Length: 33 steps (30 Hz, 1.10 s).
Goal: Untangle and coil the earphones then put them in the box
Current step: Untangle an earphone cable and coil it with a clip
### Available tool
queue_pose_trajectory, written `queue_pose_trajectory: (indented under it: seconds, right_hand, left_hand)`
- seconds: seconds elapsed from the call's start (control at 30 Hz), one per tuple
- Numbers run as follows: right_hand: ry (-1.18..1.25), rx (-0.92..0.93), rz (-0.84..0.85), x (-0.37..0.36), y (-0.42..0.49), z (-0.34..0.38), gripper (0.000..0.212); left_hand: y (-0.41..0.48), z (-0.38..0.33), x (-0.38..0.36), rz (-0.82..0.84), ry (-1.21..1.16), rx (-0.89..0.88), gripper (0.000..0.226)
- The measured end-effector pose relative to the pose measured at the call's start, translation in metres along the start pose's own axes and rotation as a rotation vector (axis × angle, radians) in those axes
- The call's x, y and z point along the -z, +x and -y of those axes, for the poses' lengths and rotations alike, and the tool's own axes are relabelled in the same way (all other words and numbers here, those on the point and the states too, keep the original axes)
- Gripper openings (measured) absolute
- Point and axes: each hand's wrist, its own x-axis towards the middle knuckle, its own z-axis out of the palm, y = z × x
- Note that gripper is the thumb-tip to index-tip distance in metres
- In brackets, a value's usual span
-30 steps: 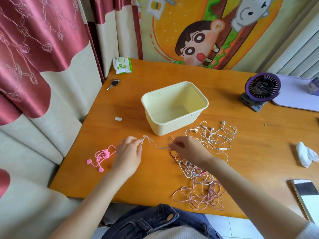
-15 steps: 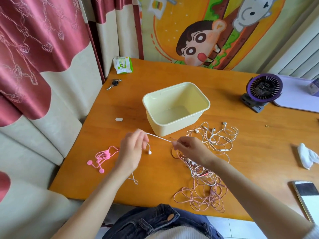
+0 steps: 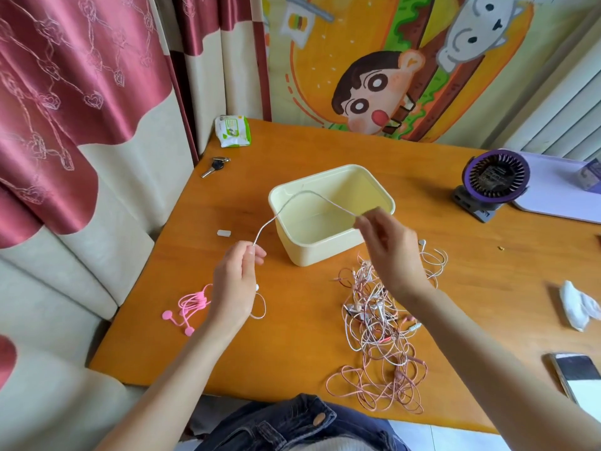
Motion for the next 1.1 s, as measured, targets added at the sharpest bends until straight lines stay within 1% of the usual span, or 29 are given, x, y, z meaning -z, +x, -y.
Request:
queue_pose_trajectory:
  seconds: [0.03, 0.1, 0.13, 0.17, 0.23, 0.3, 0.47, 0.53, 0.6, 0.7, 0.77, 0.87, 0.97, 1.03, 1.07, 1.1]
  right_hand:
    - [-0.037, 0.019, 0.053, 0.002, 0.003, 0.011, 0.019]
    - [-0.264, 0.002, 0.302, -0.001, 0.003, 0.022, 0.019]
    - [-0.352, -0.022, 0.384, -0.004, 0.002, 0.021, 0.019]
    - [-0.385, -0.047, 0.413, -0.007, -0.001, 0.019, 0.019]
    - [-0.358, -0.078, 0.422, -0.011, -0.006, 0.015, 0.021]
    - [-0.336, -0.081, 0.470, -0.016, -0.012, 0.013, 0.021]
    - [-0.268, -0.033, 0.581, -0.031, -0.026, 0.015, 0.019]
    - [-0.221, -0.016, 0.589, -0.033, -0.029, 0.015, 0.019]
    - [-0.178, -0.019, 0.579, -0.032, -0.030, 0.012, 0.020]
    - [-0.083, -0.085, 0.572, -0.029, -0.031, -0.001, 0.021]
    - [-0.049, -0.123, 0.576, -0.026, -0.031, -0.015, 0.023]
    - [-0.053, -0.189, 0.554, -0.023, -0.033, -0.041, 0.025]
    - [-0.039, -0.273, 0.449, -0.022, -0.033, -0.061, 0.026]
    - [-0.083, -0.297, 0.391, -0.023, -0.032, -0.071, 0.026]
    - [-0.120, -0.311, 0.401, -0.024, -0.032, -0.077, 0.027]
    - [-0.161, -0.324, 0.445, -0.026, -0.032, -0.082, 0.028]
  left_hand:
    - [-0.001, -0.002, -0.001, 0.017, -0.028, 0.006, 0.025]
    - [-0.003, -0.006, -0.003, 0.027, -0.053, 0.002, 0.025]
    - [-0.005, -0.009, -0.003, 0.028, -0.048, -0.008, 0.026]
    - [-0.007, -0.012, -0.003, 0.036, -0.044, -0.021, 0.026]
    - [-0.010, -0.018, -0.004, 0.073, -0.046, -0.051, 0.026]
    - [-0.015, -0.024, -0.006, 0.131, -0.063, -0.060, 0.025]
    - [-0.024, -0.032, -0.019, 0.310, -0.157, -0.042, 0.021]
    - [-0.023, -0.029, -0.022, 0.359, -0.113, -0.050, 0.021]
    - [-0.023, -0.024, -0.022, 0.404, -0.014, -0.056, 0.027]
    - [-0.024, -0.017, -0.020, 0.440, 0.095, -0.095, 0.033]
    - [-0.021, -0.015, -0.014, 0.368, 0.059, -0.116, 0.034]
    - [-0.011, -0.017, -0.001, 0.156, 0.000, -0.096, 0.034]
    - [-0.004, -0.019, 0.009, 0.051, -0.059, -0.045, 0.030]
    - [-0.001, -0.021, 0.015, -0.024, -0.100, 0.001, 0.029]
    - [0.001, -0.022, 0.017, -0.064, -0.109, 0.021, 0.029]
    - [0.002, -0.021, 0.019, -0.090, -0.114, 0.042, 0.030]
